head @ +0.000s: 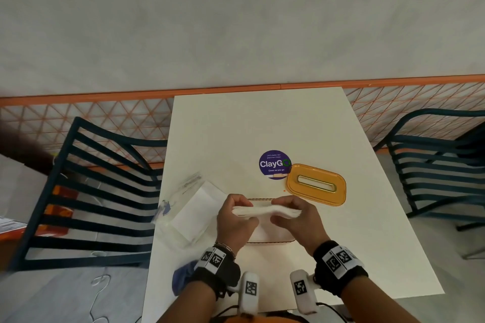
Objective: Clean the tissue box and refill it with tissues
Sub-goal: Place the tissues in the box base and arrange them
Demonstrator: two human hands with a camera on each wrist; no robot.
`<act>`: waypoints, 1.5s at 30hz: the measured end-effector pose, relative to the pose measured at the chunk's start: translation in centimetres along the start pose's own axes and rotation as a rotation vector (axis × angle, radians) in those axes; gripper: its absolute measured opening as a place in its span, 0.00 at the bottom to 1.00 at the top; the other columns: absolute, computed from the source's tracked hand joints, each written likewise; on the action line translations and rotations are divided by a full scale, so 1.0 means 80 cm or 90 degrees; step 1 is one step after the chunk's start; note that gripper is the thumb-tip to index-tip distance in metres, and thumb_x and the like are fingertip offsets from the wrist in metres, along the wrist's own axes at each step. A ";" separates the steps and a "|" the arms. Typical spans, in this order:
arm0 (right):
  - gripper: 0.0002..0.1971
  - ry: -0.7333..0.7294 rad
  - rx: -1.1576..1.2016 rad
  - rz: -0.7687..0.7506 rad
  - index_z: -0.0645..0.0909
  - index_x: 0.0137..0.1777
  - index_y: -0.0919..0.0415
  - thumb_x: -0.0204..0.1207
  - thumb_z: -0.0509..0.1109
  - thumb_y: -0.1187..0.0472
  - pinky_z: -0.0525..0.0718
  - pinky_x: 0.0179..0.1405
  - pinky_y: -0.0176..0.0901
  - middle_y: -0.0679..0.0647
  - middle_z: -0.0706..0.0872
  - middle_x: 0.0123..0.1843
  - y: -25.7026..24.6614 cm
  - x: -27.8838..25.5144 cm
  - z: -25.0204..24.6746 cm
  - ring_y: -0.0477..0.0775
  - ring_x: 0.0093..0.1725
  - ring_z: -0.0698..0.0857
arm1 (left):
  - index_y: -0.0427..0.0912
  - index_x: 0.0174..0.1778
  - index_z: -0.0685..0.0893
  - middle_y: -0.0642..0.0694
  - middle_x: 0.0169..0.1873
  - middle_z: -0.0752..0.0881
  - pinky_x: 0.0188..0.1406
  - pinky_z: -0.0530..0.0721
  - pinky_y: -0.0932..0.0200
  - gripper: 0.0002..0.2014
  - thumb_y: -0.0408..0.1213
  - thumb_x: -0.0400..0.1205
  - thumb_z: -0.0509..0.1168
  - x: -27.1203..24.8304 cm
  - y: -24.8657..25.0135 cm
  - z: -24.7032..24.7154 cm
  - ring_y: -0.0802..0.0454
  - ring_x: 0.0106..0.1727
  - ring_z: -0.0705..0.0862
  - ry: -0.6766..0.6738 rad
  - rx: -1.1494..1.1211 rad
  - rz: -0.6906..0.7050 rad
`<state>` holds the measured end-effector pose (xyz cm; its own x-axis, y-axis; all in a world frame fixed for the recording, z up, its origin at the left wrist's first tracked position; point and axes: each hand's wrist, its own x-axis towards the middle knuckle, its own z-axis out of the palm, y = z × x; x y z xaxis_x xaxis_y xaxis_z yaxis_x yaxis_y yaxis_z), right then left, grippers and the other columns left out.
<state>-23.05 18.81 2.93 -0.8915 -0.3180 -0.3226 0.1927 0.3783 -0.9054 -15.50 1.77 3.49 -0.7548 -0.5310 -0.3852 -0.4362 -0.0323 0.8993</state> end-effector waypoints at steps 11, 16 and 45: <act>0.09 -0.023 0.025 0.035 0.90 0.48 0.48 0.71 0.82 0.61 0.84 0.47 0.45 0.45 0.94 0.46 0.001 0.007 -0.007 0.51 0.50 0.90 | 0.52 0.38 0.82 0.51 0.34 0.86 0.27 0.78 0.65 0.13 0.29 0.64 0.71 0.018 0.005 0.002 0.50 0.34 0.82 -0.033 0.065 -0.037; 0.22 -0.058 0.025 0.026 0.84 0.61 0.48 0.68 0.85 0.51 0.90 0.54 0.50 0.45 0.93 0.54 -0.008 0.015 -0.022 0.48 0.52 0.92 | 0.49 0.47 0.87 0.50 0.41 0.92 0.38 0.84 0.58 0.13 0.29 0.71 0.72 0.027 0.006 -0.019 0.49 0.44 0.89 -0.031 0.010 -0.045; 0.14 0.007 -0.365 0.059 0.86 0.57 0.56 0.72 0.82 0.57 0.83 0.50 0.42 0.51 0.88 0.50 0.003 0.034 -0.006 0.52 0.48 0.85 | 0.50 0.74 0.78 0.49 0.52 0.91 0.34 0.76 0.80 0.29 0.29 0.77 0.74 0.022 -0.024 -0.034 0.64 0.44 0.88 0.015 0.237 -0.043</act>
<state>-25.64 18.48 1.97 -0.8860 -0.2536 -0.3881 0.0196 0.8159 -0.5779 -14.66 -1.42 1.70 -0.7094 -0.5569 -0.4320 -0.6354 0.2399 0.7340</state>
